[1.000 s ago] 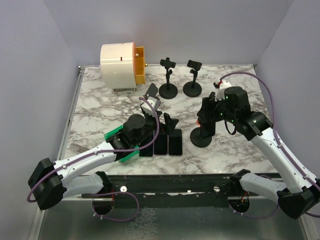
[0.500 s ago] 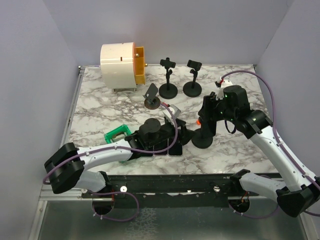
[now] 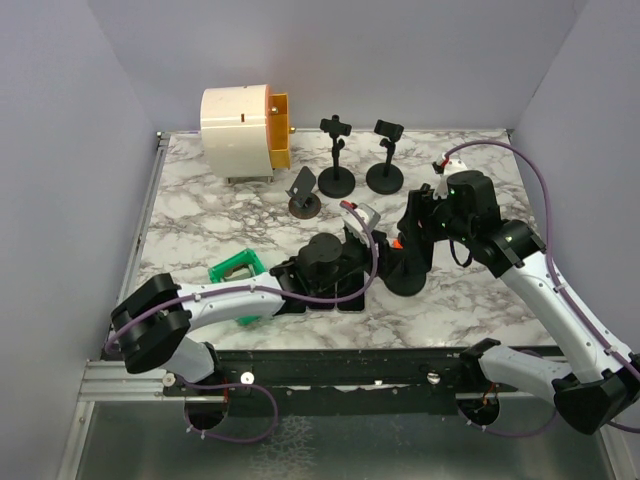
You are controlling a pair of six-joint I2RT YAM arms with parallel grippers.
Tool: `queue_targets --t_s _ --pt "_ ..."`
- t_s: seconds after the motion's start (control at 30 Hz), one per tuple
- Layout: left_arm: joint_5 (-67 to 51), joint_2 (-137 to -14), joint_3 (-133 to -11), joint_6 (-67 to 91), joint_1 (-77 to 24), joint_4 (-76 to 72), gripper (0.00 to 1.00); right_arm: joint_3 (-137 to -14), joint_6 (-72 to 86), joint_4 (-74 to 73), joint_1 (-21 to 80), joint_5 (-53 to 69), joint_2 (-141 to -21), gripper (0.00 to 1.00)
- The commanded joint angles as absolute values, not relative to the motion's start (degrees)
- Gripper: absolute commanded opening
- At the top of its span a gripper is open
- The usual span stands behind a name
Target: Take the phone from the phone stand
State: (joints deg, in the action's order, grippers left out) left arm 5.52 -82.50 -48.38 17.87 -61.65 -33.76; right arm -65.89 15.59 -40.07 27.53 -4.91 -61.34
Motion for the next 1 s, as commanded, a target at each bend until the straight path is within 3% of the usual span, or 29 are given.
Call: queue_targets --t_s 0.0,0.57,0.97 --pt "9.1 -84.9 -50.6 16.9 -62.1 -34.7 0.65 -67.4 16.6 -37.5 27.3 -6.0 -60.6 0.27" --pt "12.5 -88.7 -54.2 16.3 -62.1 -34.8 0.52 -67.3 16.7 -37.2 27.3 -5.8 -61.3 0.27" --pt "16.9 -90.0 -54.6 12.7 -63.4 -34.4 0.36 -68.5 17.0 -38.9 27.3 -6.9 -62.0 0.25"
